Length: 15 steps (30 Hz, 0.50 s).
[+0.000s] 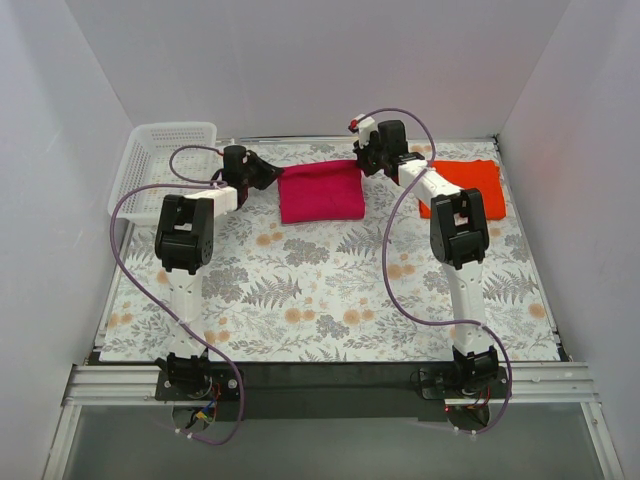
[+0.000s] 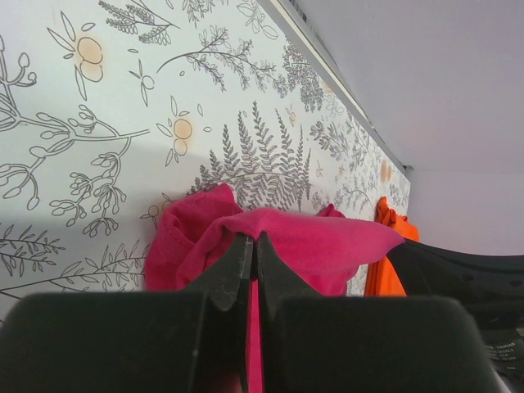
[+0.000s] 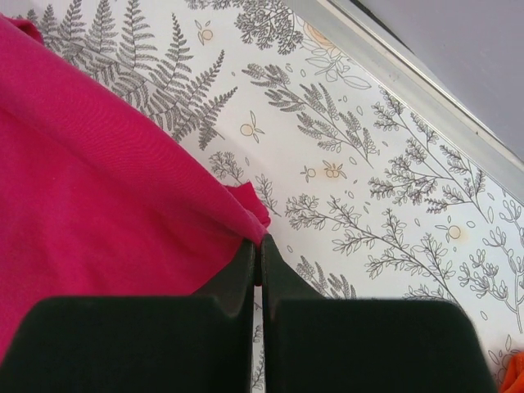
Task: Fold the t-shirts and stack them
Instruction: Fold the tshirt
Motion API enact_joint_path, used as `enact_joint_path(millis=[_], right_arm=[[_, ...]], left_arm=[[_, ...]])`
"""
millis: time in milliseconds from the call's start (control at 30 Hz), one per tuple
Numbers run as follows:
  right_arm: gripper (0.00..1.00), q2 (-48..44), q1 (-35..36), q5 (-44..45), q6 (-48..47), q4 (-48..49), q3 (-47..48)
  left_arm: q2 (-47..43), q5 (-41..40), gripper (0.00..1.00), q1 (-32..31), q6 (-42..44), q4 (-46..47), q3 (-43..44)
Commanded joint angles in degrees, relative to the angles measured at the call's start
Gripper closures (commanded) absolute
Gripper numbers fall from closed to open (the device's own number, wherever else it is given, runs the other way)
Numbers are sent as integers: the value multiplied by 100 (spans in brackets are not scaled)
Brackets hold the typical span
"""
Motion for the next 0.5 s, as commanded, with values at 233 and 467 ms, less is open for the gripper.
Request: enact_joint_path(millis=[233,467], right_arm=[[99,231,50,446,313,405,497],[42,12,42,780,620,423,471]], left_arm=[[-294,-553,100,58,158,71,-189],[-759,-544,50,137,202,316,-321]])
